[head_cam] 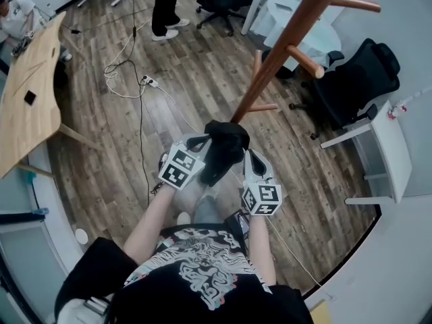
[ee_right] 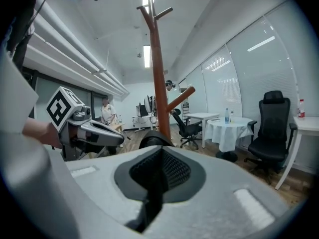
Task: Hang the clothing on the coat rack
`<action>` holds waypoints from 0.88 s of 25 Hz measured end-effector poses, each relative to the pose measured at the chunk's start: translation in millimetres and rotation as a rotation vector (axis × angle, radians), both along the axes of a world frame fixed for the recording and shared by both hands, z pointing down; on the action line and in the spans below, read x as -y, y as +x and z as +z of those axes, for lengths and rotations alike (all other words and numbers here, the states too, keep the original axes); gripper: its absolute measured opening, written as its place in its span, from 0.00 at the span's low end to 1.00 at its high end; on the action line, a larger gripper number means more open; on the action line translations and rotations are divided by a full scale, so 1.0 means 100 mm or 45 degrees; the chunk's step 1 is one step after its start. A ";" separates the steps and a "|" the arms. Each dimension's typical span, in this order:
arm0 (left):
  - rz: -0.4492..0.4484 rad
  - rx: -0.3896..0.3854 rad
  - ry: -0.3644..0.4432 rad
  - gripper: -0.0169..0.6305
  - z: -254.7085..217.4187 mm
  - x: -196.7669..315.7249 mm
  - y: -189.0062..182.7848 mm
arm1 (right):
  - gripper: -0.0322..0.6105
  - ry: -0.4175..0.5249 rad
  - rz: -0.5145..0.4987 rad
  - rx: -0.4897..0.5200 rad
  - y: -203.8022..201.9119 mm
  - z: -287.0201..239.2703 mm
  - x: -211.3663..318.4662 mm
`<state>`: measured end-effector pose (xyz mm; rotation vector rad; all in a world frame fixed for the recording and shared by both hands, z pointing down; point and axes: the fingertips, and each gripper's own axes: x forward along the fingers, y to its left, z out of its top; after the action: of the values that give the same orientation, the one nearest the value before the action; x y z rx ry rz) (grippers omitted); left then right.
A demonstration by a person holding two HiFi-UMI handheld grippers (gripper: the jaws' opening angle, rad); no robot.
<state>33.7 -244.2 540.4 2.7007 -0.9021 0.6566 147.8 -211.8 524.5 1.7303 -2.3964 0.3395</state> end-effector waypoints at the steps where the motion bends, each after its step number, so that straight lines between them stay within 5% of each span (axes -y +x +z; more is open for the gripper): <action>1: -0.014 -0.001 -0.007 0.01 -0.01 -0.02 -0.03 | 0.05 0.004 0.004 -0.002 -0.01 -0.02 -0.04; 11: -0.089 -0.068 0.175 0.01 -0.42 -0.45 -0.27 | 0.05 0.140 0.069 -0.049 -0.09 -0.37 -0.54; 22: -0.113 -0.103 0.247 0.01 -0.72 -0.99 -0.48 | 0.05 0.178 0.134 -0.046 -0.24 -0.56 -1.23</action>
<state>-13.8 -145.3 468.3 2.8113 -1.1101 0.4596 123.8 -88.5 469.0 1.9097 -2.3599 0.1558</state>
